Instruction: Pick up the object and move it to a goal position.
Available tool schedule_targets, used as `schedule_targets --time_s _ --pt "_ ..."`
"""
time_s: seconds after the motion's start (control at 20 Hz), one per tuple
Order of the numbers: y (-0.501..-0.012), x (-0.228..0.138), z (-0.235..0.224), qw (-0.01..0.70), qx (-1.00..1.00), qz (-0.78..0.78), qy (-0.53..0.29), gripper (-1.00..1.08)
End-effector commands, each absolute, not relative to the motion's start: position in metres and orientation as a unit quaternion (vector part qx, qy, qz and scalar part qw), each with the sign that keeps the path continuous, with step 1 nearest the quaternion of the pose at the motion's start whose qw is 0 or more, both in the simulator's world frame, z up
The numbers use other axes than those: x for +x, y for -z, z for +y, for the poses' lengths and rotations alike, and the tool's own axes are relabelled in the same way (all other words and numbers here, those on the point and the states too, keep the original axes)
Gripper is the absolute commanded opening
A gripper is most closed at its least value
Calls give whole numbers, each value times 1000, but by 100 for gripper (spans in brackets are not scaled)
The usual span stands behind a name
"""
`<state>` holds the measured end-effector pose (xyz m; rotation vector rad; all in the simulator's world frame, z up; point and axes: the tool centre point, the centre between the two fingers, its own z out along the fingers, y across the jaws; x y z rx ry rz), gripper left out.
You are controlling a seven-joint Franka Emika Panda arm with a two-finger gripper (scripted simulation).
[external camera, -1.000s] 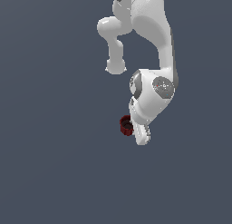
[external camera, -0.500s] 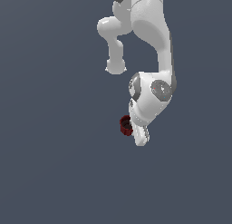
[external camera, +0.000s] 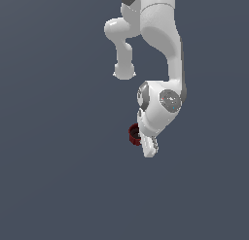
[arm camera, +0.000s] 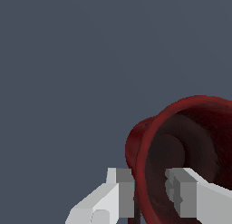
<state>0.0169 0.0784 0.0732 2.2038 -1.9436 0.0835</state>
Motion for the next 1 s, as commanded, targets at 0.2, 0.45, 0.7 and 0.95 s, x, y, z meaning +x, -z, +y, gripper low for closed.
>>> schedule_targets --time_s 0.2,0.45,0.7,0.95 --pt "-72 17 78 101 746 -658 -28 -100" --pt "-77 16 79 101 746 -658 -28 -100" --pt "-92 10 82 101 746 -658 -28 -100" --pt "-120 -1 87 100 746 -658 -28 -100"
